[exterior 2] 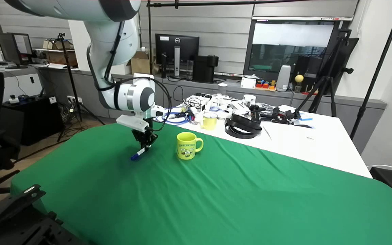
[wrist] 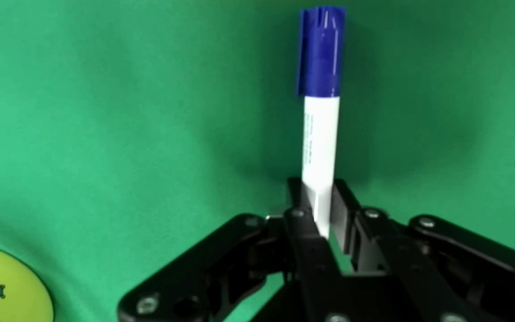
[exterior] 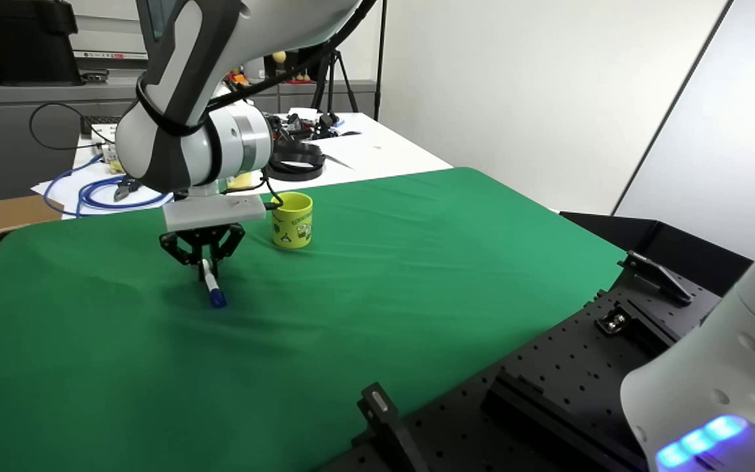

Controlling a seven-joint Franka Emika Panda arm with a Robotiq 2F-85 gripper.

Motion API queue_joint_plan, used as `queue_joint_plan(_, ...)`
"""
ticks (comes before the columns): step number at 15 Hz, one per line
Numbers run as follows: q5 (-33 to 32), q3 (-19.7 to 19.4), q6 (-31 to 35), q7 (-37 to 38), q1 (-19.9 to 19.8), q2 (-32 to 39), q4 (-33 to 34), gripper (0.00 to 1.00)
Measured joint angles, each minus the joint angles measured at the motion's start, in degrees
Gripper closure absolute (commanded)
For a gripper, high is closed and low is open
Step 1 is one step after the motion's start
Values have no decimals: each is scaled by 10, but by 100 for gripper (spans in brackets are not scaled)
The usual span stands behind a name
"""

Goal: Put the marker inside the cup

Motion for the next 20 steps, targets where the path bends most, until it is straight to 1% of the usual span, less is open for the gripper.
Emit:
queue_joint_plan(4,0,-2,28,0,-6,-16,-1,96)
queue_joint_plan(8,3,-14,62,7,-14,-59,-11,96)
queue_joint_plan(11,32,-26,69,21,-29,-97,-34,96)
queue_joint_plan(13,66,-21,69,23,-53,-124,-59,96)
queue_joint_plan(16,121,0,70,19,-107,-169,-113,96)
queue_joint_plan(20,223,64,74,-26,-207,-221,-193,96)
